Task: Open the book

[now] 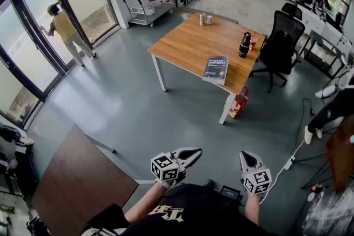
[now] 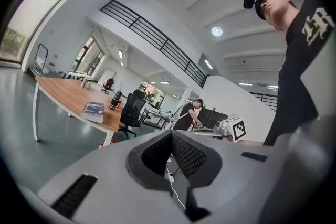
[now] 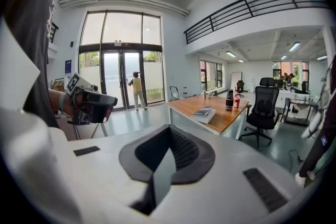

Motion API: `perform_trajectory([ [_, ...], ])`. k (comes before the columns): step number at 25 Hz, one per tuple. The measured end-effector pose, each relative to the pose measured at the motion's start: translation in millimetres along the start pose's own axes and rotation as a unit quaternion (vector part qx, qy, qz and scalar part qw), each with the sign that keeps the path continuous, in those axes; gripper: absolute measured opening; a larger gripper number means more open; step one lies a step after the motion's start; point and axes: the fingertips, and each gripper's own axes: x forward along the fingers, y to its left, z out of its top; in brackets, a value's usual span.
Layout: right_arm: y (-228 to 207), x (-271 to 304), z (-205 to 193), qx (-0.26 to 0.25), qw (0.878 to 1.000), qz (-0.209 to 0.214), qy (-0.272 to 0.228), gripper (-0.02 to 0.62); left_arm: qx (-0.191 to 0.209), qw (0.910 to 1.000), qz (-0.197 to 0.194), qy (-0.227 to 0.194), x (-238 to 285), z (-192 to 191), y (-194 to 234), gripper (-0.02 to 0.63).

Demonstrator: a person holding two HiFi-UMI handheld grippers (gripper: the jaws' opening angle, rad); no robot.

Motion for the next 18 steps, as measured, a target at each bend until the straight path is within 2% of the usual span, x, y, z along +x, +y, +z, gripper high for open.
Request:
perform_trajectory([
  [18,-23.5,-11.1,-2.9,0.003,1.0,-0.001,-0.003,-0.012,-0.001,0.9999,-0.001,0.011,27.9,-3.0,-7.2,0.006],
])
